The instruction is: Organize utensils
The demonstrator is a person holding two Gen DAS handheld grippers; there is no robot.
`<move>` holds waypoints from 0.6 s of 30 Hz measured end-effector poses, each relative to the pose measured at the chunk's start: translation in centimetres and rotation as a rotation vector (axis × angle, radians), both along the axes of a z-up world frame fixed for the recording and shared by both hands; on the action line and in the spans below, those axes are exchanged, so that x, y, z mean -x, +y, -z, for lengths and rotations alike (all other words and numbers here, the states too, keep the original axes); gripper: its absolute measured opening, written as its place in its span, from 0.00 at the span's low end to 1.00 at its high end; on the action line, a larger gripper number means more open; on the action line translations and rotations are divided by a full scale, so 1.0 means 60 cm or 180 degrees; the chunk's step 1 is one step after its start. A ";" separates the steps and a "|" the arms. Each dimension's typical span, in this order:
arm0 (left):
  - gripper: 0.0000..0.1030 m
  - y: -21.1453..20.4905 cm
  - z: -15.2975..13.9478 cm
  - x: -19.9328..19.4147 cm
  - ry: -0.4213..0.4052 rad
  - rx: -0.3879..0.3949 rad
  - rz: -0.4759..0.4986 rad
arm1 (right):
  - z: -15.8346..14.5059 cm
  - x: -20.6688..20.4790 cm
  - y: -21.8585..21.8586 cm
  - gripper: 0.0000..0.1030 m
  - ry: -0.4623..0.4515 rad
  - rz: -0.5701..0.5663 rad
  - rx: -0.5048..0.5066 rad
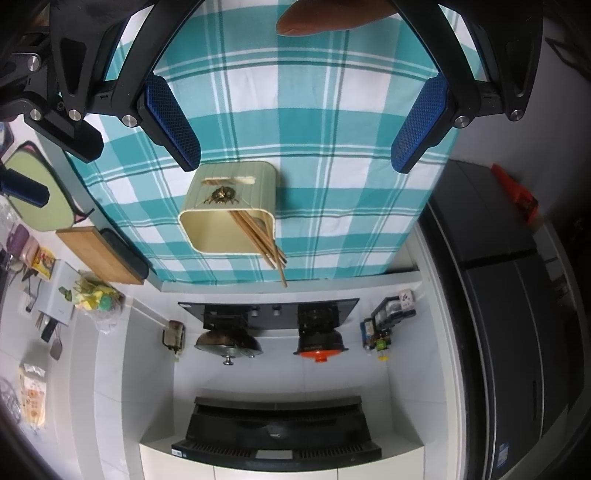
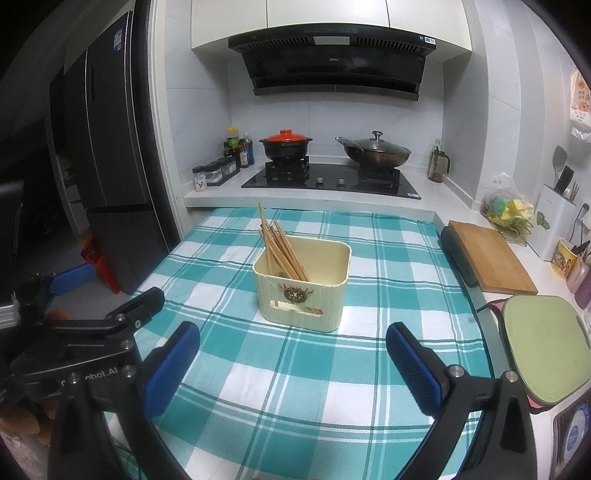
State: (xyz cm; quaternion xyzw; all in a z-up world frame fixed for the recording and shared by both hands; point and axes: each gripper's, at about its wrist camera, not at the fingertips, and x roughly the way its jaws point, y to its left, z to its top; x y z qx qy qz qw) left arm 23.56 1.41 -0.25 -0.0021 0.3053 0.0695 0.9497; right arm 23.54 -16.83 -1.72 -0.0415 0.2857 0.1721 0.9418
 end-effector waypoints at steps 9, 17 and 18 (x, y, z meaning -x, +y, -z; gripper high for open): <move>1.00 -0.004 0.002 0.001 0.0009 0.0001 0.0011 | -0.001 0.004 0.002 1.00 -0.0044 0.0020 0.0046; 1.00 -0.003 0.001 0.001 0.0010 0.0008 0.0011 | -0.003 0.007 0.002 1.00 -0.0040 0.0018 0.0046; 1.00 -0.004 0.001 0.001 0.0010 0.0011 0.0010 | -0.003 0.007 0.003 1.00 -0.0038 0.0015 0.0049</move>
